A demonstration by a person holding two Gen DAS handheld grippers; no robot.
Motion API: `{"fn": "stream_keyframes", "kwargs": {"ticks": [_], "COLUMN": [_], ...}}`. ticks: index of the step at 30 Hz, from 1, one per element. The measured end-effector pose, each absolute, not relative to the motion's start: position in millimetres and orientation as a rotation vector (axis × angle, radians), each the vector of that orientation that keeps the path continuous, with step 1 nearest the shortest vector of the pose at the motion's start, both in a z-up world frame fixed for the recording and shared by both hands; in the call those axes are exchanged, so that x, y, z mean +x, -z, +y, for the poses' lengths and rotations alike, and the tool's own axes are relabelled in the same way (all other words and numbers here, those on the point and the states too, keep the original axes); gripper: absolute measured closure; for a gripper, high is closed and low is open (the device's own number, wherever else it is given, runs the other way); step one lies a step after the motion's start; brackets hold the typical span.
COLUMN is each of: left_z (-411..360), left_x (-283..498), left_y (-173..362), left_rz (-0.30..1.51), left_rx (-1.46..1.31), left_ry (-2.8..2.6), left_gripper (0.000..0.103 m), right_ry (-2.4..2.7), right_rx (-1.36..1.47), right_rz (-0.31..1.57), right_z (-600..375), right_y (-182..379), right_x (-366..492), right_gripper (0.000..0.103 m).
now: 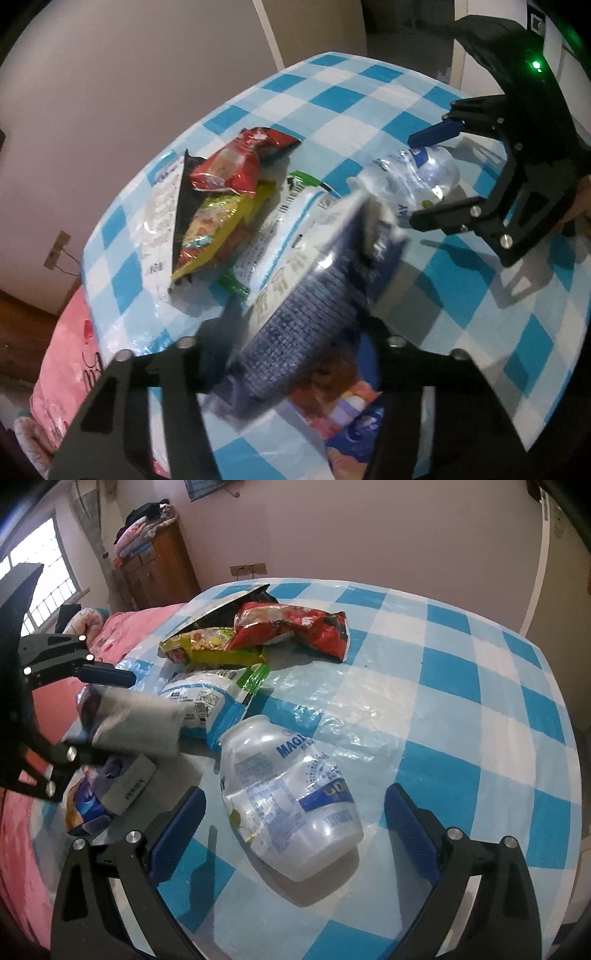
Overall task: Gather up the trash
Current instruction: 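Grasp the blue milk carton with the left tool while the right tool grasps the white bottle, then carry the milk carton and white bottle over the pink bucket and open both tools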
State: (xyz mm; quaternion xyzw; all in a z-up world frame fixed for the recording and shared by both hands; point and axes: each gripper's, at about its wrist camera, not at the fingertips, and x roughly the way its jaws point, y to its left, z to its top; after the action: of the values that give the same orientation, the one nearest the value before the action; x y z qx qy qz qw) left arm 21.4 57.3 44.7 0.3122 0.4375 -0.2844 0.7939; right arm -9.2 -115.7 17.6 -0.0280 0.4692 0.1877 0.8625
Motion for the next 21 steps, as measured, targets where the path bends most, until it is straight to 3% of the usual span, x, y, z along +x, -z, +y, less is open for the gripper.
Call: {"fn": "stream_keyframes", "kwargs": {"ticks": [5, 11, 21], "left_z": [53, 62, 87], "left_x": [14, 15, 0], "left_y": [-48, -54, -69], "left_rz": [0.891, 0.892, 0.867], "left_rx": [0.671, 0.545, 0.312], "left_ry": [0.559, 0.487, 0.394], "left_gripper": [0.058, 0.059, 0.061], "right_ry": [-0.373, -0.313, -0.328], "right_rx": [-0.113, -0.177, -0.071], "right_rz": [0.969, 0.947, 0.939], "right_z": [-112, -114, -128], "right_y": [-15, -16, -19], "right_x": [-13, -19, -23], "right_gripper": [0.007, 0.033, 0.036]}}
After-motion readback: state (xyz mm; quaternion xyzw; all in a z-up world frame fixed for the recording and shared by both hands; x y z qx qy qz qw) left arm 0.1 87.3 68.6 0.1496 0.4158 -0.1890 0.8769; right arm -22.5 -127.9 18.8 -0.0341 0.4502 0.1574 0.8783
